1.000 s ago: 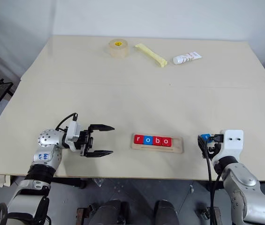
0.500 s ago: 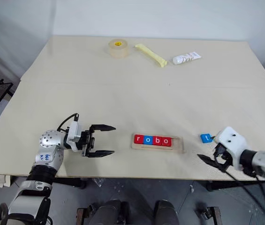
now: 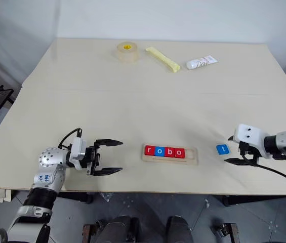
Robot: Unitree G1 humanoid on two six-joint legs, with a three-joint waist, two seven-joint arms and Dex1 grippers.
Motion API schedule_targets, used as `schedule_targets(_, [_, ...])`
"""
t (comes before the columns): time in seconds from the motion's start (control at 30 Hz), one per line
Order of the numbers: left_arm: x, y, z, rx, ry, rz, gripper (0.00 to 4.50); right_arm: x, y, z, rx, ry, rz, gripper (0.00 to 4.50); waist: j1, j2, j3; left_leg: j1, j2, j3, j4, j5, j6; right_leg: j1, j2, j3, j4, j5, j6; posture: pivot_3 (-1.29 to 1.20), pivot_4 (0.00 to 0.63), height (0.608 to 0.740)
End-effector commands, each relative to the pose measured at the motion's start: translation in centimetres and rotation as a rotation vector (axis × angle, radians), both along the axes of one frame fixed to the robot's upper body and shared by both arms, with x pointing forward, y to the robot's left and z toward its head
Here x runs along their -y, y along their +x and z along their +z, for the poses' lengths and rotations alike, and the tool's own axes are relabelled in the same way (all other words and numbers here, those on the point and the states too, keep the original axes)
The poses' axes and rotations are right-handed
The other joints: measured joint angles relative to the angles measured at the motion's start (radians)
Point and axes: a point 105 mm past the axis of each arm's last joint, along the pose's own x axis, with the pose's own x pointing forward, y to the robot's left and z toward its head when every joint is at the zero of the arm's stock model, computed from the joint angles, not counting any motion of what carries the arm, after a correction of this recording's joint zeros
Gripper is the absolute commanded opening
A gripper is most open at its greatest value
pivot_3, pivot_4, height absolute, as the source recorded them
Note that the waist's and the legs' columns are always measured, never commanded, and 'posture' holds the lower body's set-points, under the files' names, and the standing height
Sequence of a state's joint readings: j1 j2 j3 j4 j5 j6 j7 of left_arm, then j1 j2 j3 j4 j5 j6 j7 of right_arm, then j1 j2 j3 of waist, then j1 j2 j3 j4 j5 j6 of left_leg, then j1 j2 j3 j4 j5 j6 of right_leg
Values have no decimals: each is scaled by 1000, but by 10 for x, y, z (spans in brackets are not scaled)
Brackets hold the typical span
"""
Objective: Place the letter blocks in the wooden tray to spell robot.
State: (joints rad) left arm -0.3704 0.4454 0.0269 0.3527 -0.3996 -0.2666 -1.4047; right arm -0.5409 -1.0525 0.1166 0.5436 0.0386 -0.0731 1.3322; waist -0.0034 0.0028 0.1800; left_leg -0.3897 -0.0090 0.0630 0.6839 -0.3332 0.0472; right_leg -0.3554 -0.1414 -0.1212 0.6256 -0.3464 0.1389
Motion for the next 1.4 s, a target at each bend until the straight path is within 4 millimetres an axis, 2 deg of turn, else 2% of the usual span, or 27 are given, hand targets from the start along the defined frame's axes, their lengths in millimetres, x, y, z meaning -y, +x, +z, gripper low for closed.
schedule_targets(0.03, [-4,-5,7,27,-15,20,4500,2,2,-3,-17,-28,39,4472,0,0,0,0,0,0,0,0,0,0,0,-1,0,0,0,0,150,740])
schedule_targets(0.07, [-4,-5,7,26,-15,23,4500,2,3,-5,-23,-31,48,4472,0,0,0,0,0,0,0,0,0,0,0,-1,0,0,0,0,150,740])
schedule_targets(0.17, [-5,-6,7,25,-17,36,4500,-1,6,-6,-28,-20,58,3876,0,0,0,0,0,-1,1,0,0,1,0,-1,0,0,0,0,150,740])
schedule_targets(0.4, [-7,-6,7,23,-14,47,4500,-1,5,-2,-26,-8,66,1569,-1,0,0,1,0,-1,1,0,0,3,0,-2,0,0,0,0,150,740])
schedule_targets(0.43, [-7,-5,7,23,-14,47,4500,-1,6,1,-16,-2,59,1486,-1,0,0,2,0,-1,1,0,0,3,0,-2,0,0,0,0,150,740])
schedule_targets(0.5, [-6,-3,7,25,-14,45,4500,0,5,8,-8,-3,20,1487,0,0,0,1,0,-1,1,0,0,3,0,-2,0,0,0,0,150,740])
schedule_targets(0.6, [-4,-1,8,27,-17,38,4500,-12,1,24,22,28,22,1487,3,0,0,1,0,-2,1,0,0,3,0,-2,0,0,0,0,150,740])
schedule_targets(0.73, [0,3,7,22,-18,14,4500,-40,-17,37,-4,77,42,1487,5,0,0,1,0,-2,1,0,0,2,-1,-2,0,0,0,0,150,740])
schedule_targets(0.93, [7,9,7,28,-26,-13,4500,-73,-28,33,-53,81,76,1487,9,0,0,0,-1,-3,1,0,0,2,-1,-3,0,0,0,0,150,740])
schedule_targets(1.07, [11,10,7,31,-32,-21,4500,-87,-25,27,-68,73,98,1487,7,0,0,0,-1,-3,1,0,0,2,-1,-4,0,0,0,0,150,740])
schedule_targets(1.4, [10,3,4,33,-47,3,4500,-95,-11,14,-76,17,126,1487,3,0,0,0,-2,-4,1,0,0,2,-2,-5,0,0,0,0,150,740])
